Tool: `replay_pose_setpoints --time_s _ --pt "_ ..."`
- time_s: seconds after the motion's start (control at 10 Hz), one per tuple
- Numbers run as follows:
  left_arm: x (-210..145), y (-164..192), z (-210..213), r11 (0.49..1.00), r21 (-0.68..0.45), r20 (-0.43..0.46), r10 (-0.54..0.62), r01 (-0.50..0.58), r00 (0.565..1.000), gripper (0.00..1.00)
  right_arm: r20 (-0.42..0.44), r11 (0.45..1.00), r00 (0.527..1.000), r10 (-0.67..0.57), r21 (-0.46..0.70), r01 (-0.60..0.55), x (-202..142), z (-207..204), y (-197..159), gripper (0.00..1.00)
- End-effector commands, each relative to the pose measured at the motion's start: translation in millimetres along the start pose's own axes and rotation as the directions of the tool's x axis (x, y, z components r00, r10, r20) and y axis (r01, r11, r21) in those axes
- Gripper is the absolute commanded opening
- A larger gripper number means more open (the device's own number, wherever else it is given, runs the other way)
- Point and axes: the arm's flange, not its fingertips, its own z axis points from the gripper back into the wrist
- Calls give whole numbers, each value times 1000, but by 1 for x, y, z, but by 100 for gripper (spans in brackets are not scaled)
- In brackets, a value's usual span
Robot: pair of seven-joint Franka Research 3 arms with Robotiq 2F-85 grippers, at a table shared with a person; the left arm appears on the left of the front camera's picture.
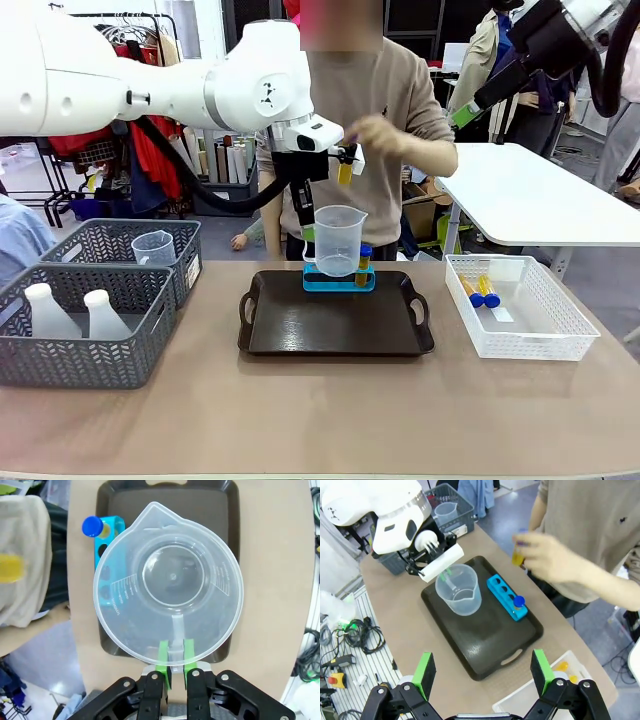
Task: Prepare the laboratory tools.
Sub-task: Pick up one Large Measuring Cup and place it on the Handle tray.
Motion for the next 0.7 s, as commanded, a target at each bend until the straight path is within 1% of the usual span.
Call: replay_pose_setpoints --time_s 0.0,0.3,0.6 --pt "-18 -15 6 999 29 28 26 -27 999 0 2 1000 1000 3 8 -3 0 2 0 100" --pt "-41 -21 21 995 51 35 81 -82 996 0 2 1000 1000 3 8 -3 0 2 0 100" --pt "-48 -22 24 993 52 41 104 -106 994 0 2 1000 1000 3 8 -3 0 2 0 100"
